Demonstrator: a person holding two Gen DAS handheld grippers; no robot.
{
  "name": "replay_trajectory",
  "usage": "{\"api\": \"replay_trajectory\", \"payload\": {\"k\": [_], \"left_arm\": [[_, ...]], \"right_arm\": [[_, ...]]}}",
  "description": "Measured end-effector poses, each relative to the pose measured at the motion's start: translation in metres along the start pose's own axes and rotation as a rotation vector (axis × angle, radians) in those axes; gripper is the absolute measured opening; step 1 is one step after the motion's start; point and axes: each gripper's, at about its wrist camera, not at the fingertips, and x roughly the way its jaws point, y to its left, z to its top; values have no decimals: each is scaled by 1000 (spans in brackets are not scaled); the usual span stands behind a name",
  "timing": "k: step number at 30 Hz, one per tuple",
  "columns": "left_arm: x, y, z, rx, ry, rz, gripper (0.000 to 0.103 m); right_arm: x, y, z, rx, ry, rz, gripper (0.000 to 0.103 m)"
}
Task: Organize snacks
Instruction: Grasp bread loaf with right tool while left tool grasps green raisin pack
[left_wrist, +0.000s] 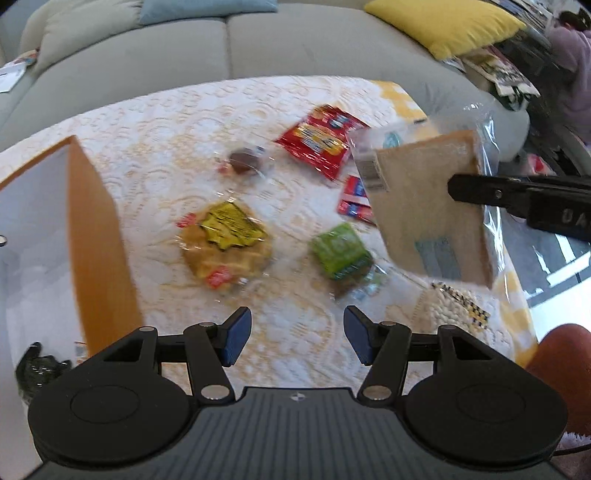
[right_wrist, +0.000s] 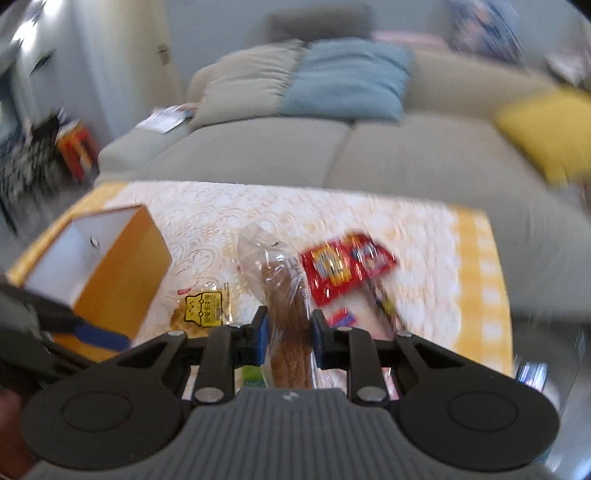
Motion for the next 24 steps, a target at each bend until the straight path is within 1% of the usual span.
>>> {"api": "replay_trajectory", "payload": {"k": [2, 4, 7, 8, 11, 13, 14, 16, 20, 22, 24], "left_arm": [[3, -6, -1, 7, 11, -7, 68], [5, -12, -1, 18, 15, -13, 68], [8, -21, -1, 28, 28, -21, 68], [9, -23, -2, 28, 33, -19, 68], [11, -25, -1, 24, 40, -9, 68], [10, -25, -1, 20, 40, -6, 68], [9, -26, -1, 21, 39, -7, 68], [9, -27, 0, 24, 35, -5, 68], [17, -27, 4, 20, 4, 2, 68], [27, -25, 7, -8, -4, 10, 68], [37, -22, 12, -48, -10, -8, 69]], "right_arm": [[-4, -11, -2, 81, 40, 14, 21], [-12, -18, -5, 121, 37, 35, 21], [-16, -19, -7, 101, 61, 35, 22], [-12, -17, -9, 88, 70, 20, 22], [-3, -19, -11, 79, 59, 7, 23], [3, -21, -12, 84, 56, -13, 25], [7, -22, -12, 82, 66, -29, 28], [15, -23, -15, 75, 71, -45, 28], [21, -22, -17, 73, 48, -32, 25], [20, -20, -18, 65, 31, -41, 23], [20, -20, -20, 70, 23, -28, 23]]}}
